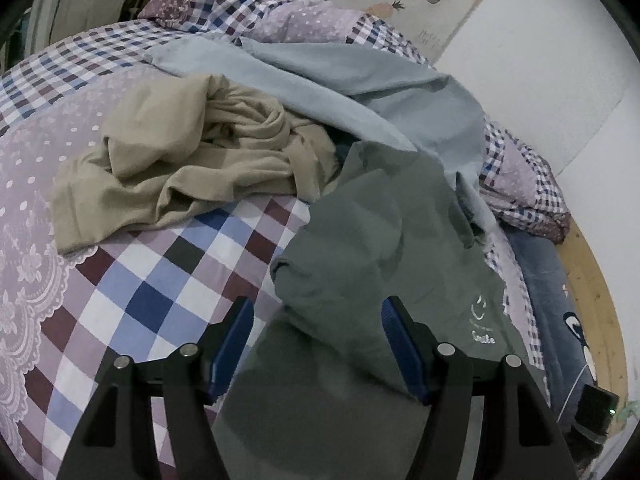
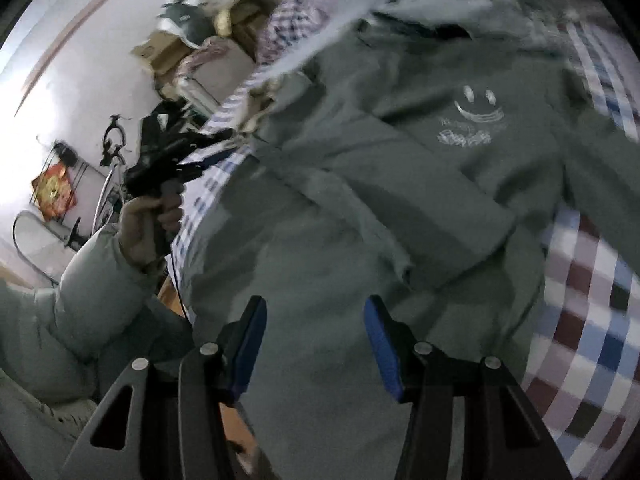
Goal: Fold clothes
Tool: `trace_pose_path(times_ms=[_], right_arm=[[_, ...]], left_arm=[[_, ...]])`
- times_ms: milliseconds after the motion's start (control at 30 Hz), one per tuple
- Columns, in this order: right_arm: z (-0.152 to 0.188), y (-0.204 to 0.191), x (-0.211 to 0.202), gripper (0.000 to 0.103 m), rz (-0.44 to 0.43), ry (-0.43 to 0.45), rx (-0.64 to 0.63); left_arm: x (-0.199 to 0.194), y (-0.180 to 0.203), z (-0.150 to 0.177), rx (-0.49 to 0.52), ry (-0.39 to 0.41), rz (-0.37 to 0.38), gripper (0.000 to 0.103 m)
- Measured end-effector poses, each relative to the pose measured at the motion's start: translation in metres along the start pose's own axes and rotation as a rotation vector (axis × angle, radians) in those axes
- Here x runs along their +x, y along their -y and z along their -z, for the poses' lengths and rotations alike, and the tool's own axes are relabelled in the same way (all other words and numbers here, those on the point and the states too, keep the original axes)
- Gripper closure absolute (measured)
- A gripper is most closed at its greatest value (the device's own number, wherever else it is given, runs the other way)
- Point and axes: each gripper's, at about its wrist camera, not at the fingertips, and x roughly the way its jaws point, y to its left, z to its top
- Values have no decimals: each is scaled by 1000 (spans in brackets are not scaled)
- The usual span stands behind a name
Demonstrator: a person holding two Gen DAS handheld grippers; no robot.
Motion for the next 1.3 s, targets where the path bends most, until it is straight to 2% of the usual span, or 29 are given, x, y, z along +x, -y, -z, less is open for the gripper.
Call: trace_pose_path(times_ms=[167, 233, 367, 400, 500, 567, 600, 667, 700, 767, 833, 933, 1100, 1133, 1233, 1300], right_arm=[[-24, 7, -13, 48, 113, 190, 67], [-30, 10, -9, 48, 167, 238, 108], [-43, 22, 21, 48, 295, 198, 211], [-44, 22, 31, 48, 298, 154, 217], [-43, 20, 65, 47, 256, -23, 195], [-36, -3, 71, 46, 175, -111, 47], [-32, -15, 70, 46, 124, -136, -24], [-21, -38, 63, 48, -53, -172, -128], [-15, -49, 61, 48, -112, -192, -174], [-9, -55, 64, 48, -114, -223, -196], [-9, -50, 66, 48, -73, -226, -181], [-13, -38, 61, 48, 15, -183, -143], [-30, -23, 39, 48, 171, -16, -78], [-31, -23, 36, 47, 197, 9, -80], [-35, -28, 34, 47, 256, 58, -91], [-35, -36, 44, 47, 291, 58, -124]], left_arm=[[2, 0, 1, -13, -4, 4, 32], [2, 0, 1, -7, 1, 0, 32], [4, 0, 1, -1, 10, -15, 32], [4, -1, 0, -1, 10, -16, 32], [6, -5, 0, 0, 11, -23, 32], [4, -10, -2, -12, 16, -31, 32], [4, -13, -3, -24, 20, -33, 32], [2, -20, -7, -52, 25, -30, 32], [2, -23, -8, -67, 28, -26, 32], [4, -28, -12, -88, 24, -16, 32], [9, -28, -13, -89, 9, -8, 32], [20, -27, -18, -81, -24, 5, 32], [36, -36, -20, -161, -70, 56, 33], [38, -36, -20, -172, -75, 72, 37], [42, -32, -18, -185, -98, 123, 67], [43, -28, -15, -174, -120, 128, 69]])
